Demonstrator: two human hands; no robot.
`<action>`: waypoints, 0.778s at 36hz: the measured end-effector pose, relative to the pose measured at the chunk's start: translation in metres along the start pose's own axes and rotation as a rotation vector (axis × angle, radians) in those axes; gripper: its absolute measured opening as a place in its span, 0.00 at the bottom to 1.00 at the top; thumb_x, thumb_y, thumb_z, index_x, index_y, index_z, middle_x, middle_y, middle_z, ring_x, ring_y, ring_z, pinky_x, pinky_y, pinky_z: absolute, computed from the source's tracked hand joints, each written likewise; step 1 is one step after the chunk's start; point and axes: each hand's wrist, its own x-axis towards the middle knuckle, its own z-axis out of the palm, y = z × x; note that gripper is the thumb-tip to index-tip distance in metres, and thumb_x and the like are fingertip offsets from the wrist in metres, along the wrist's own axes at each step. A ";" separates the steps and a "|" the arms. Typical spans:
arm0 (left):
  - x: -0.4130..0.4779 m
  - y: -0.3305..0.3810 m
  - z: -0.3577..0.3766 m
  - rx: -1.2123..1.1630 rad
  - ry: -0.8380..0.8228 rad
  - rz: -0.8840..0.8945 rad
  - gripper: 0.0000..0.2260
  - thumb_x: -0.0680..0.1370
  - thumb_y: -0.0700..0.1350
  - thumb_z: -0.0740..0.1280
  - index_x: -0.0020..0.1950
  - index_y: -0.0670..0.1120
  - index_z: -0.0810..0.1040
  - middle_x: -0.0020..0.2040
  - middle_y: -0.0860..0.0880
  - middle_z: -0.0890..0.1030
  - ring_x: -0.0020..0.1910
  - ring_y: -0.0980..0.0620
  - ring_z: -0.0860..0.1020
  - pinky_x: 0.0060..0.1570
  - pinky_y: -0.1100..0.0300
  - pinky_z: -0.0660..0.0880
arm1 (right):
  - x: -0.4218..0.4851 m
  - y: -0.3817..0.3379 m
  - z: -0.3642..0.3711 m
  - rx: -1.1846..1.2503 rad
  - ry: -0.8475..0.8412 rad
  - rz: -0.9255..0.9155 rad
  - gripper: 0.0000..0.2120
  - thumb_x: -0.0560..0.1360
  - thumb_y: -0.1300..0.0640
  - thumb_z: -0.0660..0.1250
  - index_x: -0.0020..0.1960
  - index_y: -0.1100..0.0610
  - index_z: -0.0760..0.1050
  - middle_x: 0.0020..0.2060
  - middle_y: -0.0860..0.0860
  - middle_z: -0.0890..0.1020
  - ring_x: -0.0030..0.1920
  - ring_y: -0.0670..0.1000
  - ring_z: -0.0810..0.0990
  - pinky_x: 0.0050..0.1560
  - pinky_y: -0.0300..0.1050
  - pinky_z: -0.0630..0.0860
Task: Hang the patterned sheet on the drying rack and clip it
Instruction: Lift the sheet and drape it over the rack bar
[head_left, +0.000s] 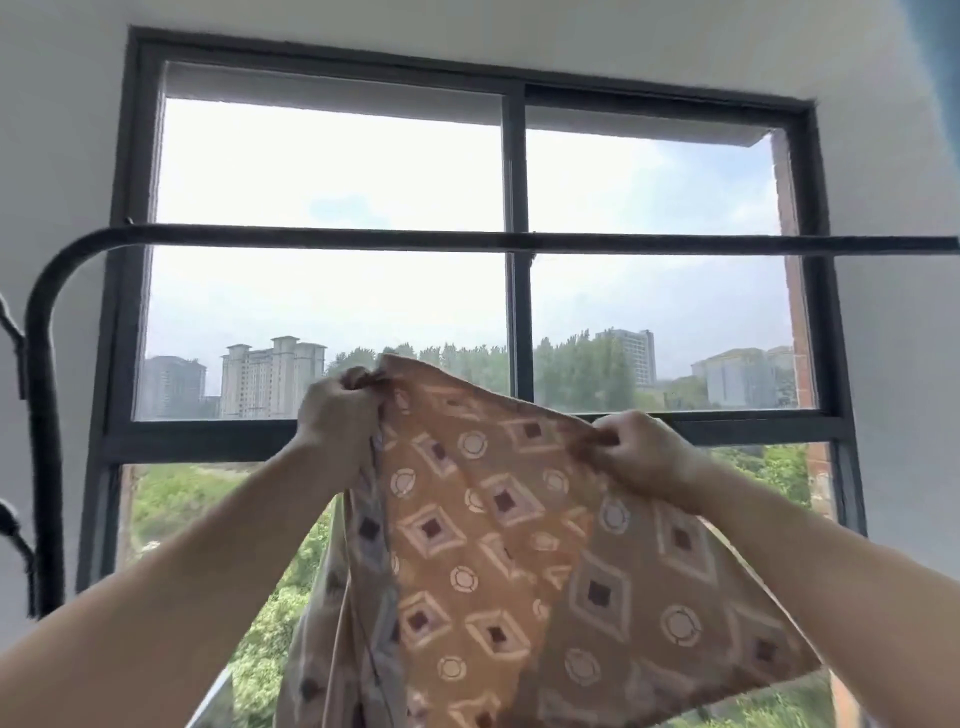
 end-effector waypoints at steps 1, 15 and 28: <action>0.003 -0.001 -0.001 -0.016 0.024 -0.006 0.09 0.73 0.41 0.69 0.32 0.46 0.77 0.33 0.44 0.79 0.39 0.44 0.78 0.44 0.50 0.75 | 0.004 -0.002 -0.003 -0.025 0.071 -0.034 0.16 0.76 0.49 0.64 0.34 0.57 0.73 0.24 0.46 0.73 0.23 0.44 0.69 0.25 0.33 0.64; 0.005 0.024 0.019 -0.112 -0.201 0.026 0.05 0.75 0.35 0.66 0.39 0.40 0.78 0.30 0.44 0.81 0.27 0.48 0.78 0.31 0.60 0.77 | 0.032 -0.025 -0.010 0.775 0.427 0.228 0.14 0.78 0.57 0.62 0.34 0.56 0.70 0.30 0.53 0.73 0.30 0.51 0.71 0.33 0.43 0.70; 0.005 0.014 0.014 0.040 -0.307 -0.010 0.12 0.71 0.40 0.72 0.52 0.42 0.74 0.43 0.44 0.79 0.37 0.48 0.79 0.33 0.60 0.80 | 0.018 -0.032 -0.018 0.419 0.154 -0.049 0.10 0.76 0.57 0.65 0.37 0.57 0.77 0.30 0.50 0.79 0.27 0.44 0.77 0.25 0.31 0.72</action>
